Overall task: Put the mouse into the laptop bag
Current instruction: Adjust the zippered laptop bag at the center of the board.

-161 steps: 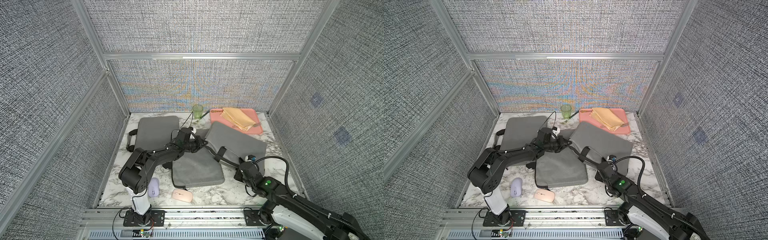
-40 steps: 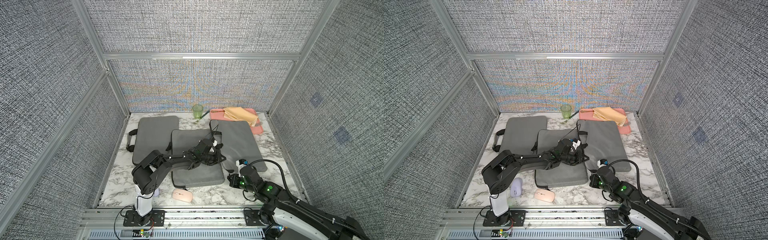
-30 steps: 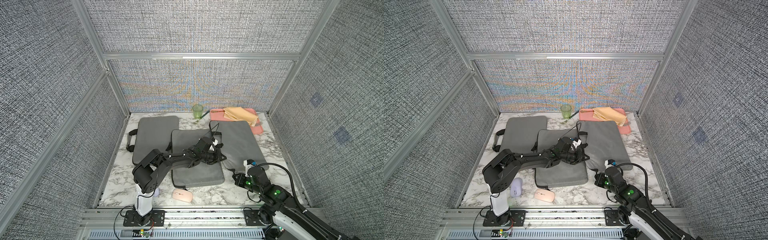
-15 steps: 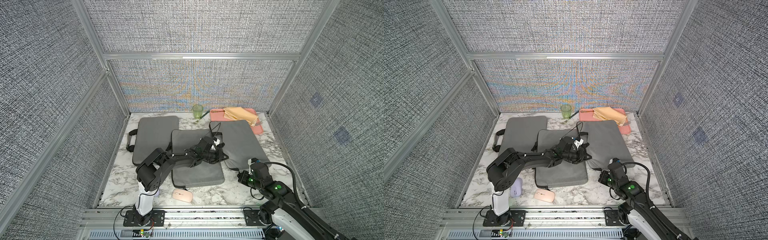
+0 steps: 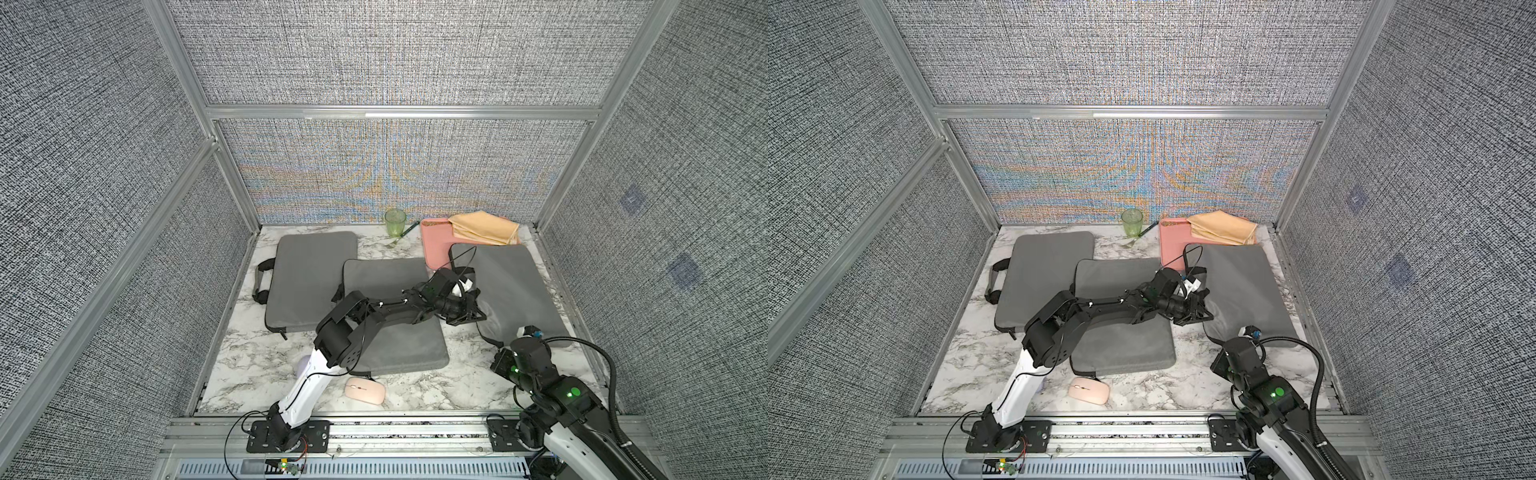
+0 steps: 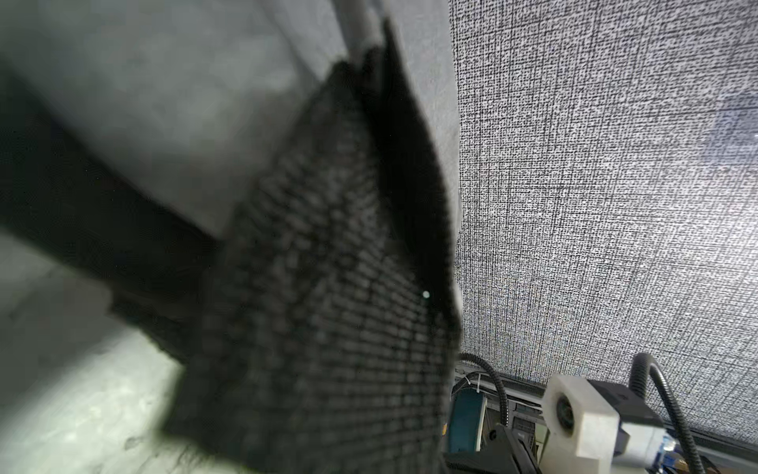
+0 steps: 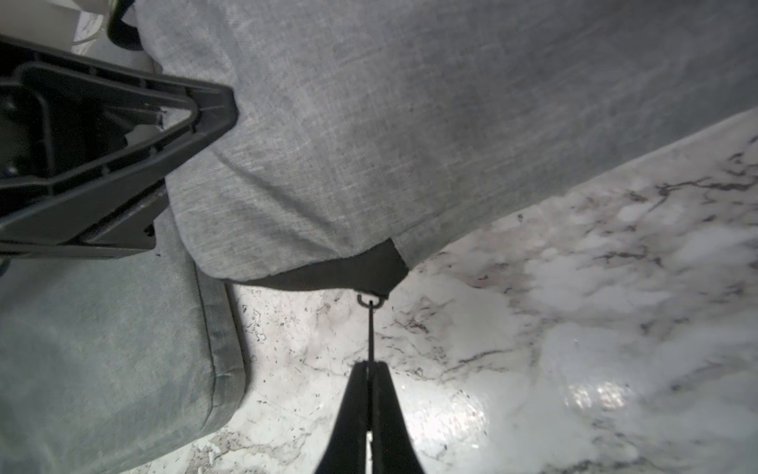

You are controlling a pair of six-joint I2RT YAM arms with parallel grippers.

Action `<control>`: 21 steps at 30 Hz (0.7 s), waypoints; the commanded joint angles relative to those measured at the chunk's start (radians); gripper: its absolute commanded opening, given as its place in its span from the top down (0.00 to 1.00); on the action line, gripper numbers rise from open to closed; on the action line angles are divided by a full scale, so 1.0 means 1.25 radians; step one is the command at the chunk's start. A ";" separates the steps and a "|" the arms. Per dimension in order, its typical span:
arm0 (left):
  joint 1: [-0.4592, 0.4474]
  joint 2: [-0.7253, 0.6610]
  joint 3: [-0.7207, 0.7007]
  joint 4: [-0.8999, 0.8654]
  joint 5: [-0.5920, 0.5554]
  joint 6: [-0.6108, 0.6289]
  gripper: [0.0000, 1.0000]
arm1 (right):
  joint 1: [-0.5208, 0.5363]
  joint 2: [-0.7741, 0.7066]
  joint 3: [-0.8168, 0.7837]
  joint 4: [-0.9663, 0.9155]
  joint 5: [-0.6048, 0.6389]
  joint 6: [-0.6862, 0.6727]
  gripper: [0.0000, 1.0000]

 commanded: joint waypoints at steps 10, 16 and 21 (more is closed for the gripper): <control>-0.043 0.008 0.012 0.024 -0.116 0.004 1.00 | 0.019 -0.040 0.034 -0.087 0.015 0.018 1.00; -0.064 -0.002 0.009 0.027 -0.106 0.007 1.00 | 0.017 -0.046 0.053 -0.085 0.005 0.010 0.85; -0.073 -0.051 -0.038 0.001 -0.143 0.038 0.43 | 0.016 -0.064 0.116 -0.127 0.027 -0.014 0.54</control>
